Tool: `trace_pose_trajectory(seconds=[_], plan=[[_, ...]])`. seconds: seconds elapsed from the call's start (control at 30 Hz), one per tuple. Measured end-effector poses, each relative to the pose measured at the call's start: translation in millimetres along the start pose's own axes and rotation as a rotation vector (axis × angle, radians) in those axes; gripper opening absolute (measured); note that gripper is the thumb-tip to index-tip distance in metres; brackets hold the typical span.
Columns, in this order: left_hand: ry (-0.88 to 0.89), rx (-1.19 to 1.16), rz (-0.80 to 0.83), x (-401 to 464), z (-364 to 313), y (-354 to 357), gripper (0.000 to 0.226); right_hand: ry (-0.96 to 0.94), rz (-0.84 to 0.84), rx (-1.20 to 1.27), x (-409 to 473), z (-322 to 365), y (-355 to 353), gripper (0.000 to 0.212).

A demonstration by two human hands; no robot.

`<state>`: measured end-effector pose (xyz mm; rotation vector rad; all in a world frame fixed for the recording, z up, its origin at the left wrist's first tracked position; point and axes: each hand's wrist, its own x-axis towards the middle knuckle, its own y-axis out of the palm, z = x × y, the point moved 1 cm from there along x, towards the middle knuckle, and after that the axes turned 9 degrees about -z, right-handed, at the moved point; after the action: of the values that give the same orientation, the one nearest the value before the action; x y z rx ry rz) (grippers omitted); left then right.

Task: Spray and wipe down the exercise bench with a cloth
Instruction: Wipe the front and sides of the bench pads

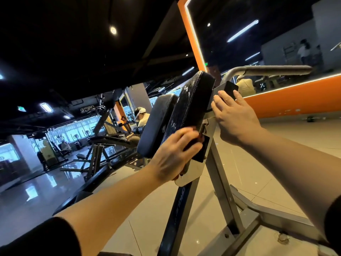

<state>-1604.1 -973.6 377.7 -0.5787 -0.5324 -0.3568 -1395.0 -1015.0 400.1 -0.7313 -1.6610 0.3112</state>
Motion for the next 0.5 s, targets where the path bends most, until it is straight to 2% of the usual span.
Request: trace_pose_trajectory(seconds=[0.07, 0.13, 0.2, 0.3, 0.37, 0.5], plan=[[-0.109, 0.021, 0.034, 20.8, 1.0, 7.5, 0.031, -0.006, 0.004, -0.016, 0.3, -1.3, 0.8, 0.071], [-0.104, 0.046, 0.089, 23.0, 0.0, 10.7, 0.029, -0.006, 0.012, -0.021, 1.9, -4.5, 2.8, 0.071], [-0.032, 0.034, 0.141, 9.5, -1.5, 5.5, 0.026, -0.004, 0.017, -0.013, 3.0, -7.0, 3.5, 0.071], [0.187, -0.054, 0.269, -23.0, -10.4, -10.9, 0.023, -0.001, 0.022, -0.003, 2.5, -6.0, 3.8, 0.071], [0.238, -0.069, 0.254, -32.9, -10.9, -20.0, 0.023, 0.009, 0.021, -0.002, 1.5, -4.1, 3.7, 0.071], [-0.026, 0.047, 0.085, 2.1, 4.5, -14.3, 0.035, 0.005, 0.022, 0.005, 1.2, -3.3, 1.6, 0.071]])
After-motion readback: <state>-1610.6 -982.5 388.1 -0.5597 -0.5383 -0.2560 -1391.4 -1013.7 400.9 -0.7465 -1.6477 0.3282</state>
